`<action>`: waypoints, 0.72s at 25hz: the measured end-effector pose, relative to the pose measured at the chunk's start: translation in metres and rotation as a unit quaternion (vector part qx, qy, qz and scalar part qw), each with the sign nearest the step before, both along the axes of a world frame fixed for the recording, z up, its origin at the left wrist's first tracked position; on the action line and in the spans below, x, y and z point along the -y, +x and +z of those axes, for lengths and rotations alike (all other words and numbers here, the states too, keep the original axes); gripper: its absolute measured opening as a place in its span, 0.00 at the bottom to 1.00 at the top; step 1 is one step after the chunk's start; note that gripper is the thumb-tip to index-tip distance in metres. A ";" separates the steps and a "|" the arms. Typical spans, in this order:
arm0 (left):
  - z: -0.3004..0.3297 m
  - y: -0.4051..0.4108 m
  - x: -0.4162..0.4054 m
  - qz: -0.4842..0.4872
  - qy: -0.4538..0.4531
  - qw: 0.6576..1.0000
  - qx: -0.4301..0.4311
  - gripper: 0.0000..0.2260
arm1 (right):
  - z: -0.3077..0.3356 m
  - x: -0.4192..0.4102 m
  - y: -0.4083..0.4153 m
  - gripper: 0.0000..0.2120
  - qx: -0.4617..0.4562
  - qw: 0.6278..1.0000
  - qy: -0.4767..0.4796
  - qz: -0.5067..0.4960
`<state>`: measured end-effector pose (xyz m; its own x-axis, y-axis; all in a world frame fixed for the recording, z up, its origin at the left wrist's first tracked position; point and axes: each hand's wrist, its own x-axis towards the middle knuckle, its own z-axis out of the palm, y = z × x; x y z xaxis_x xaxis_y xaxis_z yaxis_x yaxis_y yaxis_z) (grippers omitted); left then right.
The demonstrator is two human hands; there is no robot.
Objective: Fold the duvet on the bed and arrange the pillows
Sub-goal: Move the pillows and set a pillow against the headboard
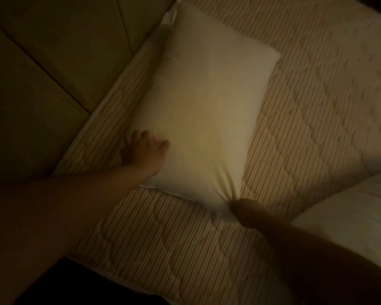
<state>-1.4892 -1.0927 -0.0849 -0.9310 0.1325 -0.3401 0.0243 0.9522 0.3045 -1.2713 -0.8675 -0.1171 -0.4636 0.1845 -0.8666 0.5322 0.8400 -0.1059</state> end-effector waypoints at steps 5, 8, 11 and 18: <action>-0.015 -0.031 -0.011 0.132 0.078 0.988 -0.003 0.40 | 0.021 -0.018 -0.063 0.23 -0.199 0.820 -0.040 -0.536; -0.025 -0.059 -0.016 0.262 0.149 0.947 0.110 0.50 | 0.013 -0.004 -0.115 0.56 -0.231 0.692 -0.126 -0.673; -0.021 -0.067 -0.022 0.280 0.229 0.918 0.160 0.49 | 0.022 0.008 -0.134 0.49 -0.253 0.659 -0.172 -0.687; 0.074 -0.032 -0.052 0.288 0.382 0.877 0.049 0.37 | 0.126 -0.007 -0.111 0.27 -0.452 0.614 -0.070 -0.643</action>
